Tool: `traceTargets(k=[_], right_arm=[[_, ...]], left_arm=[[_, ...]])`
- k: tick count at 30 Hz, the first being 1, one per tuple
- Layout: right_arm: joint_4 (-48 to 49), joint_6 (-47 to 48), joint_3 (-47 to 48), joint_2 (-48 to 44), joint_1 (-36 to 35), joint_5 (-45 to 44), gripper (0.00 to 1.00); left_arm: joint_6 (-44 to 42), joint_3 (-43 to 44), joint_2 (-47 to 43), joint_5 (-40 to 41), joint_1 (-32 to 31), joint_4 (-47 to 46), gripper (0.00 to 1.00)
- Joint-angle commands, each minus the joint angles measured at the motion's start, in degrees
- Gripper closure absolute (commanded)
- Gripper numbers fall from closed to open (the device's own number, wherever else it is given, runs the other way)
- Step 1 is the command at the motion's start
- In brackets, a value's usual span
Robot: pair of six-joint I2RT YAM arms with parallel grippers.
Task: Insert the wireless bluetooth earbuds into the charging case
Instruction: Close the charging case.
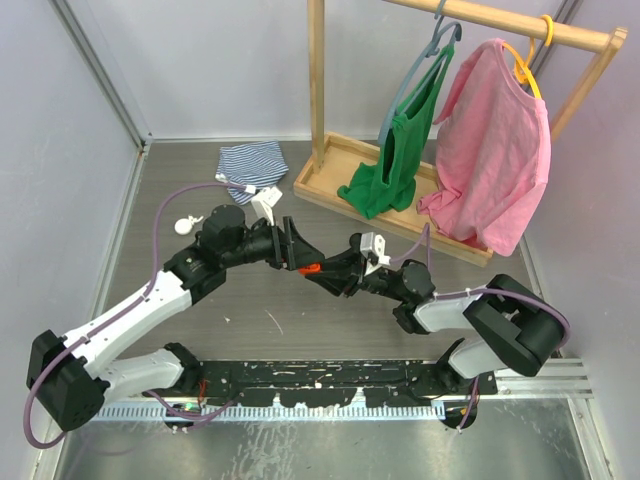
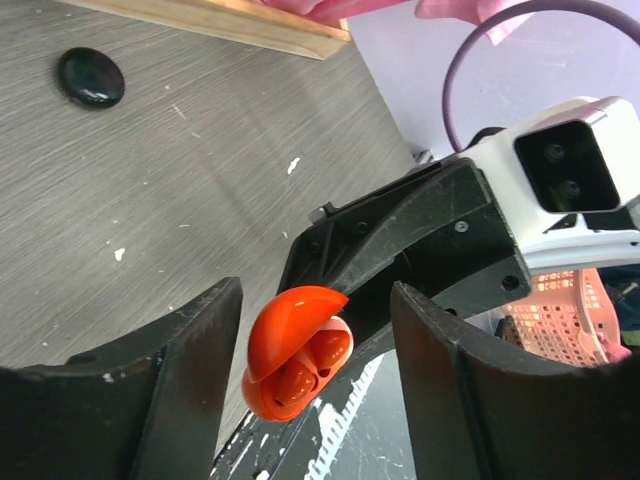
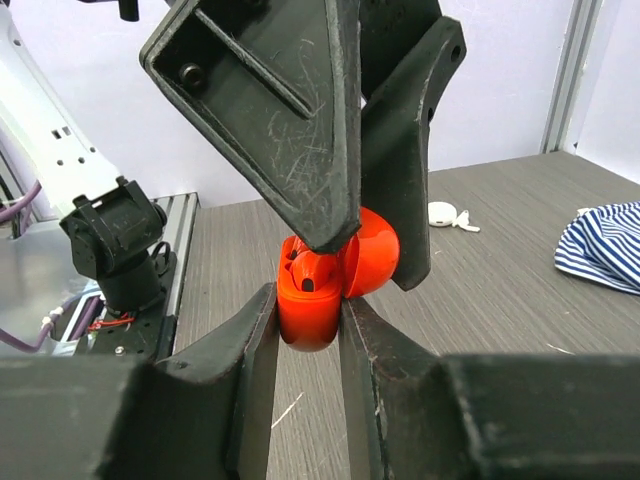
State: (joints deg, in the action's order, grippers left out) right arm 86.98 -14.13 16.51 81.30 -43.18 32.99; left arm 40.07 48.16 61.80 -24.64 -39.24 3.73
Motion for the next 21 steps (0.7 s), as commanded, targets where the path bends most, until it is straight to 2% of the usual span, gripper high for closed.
traceTargets(k=[1, 8, 16, 21], right_arm=[[9.29, -0.89, 1.73, 0.33, -0.07, 1.04, 0.99], [9.37, -0.99, 1.34, 0.78, -0.06, 0.94, 0.99], [9.38, -0.64, 0.74, 1.05, 0.00, 0.37, 0.99], [9.36, -0.64, 0.32, 1.23, 0.09, -0.20, 0.99]], left_arm=[[1.33, -0.29, -0.55, -4.51, 0.31, -7.01, 0.39], [2.14, -1.28, -2.20, -8.18, 0.84, -10.14, 0.48], [2.21, -1.10, -3.00, -11.74, 0.90, -9.97, 0.51], [0.56, -0.78, -4.63, -10.73, 0.86, -7.19, 0.50]])
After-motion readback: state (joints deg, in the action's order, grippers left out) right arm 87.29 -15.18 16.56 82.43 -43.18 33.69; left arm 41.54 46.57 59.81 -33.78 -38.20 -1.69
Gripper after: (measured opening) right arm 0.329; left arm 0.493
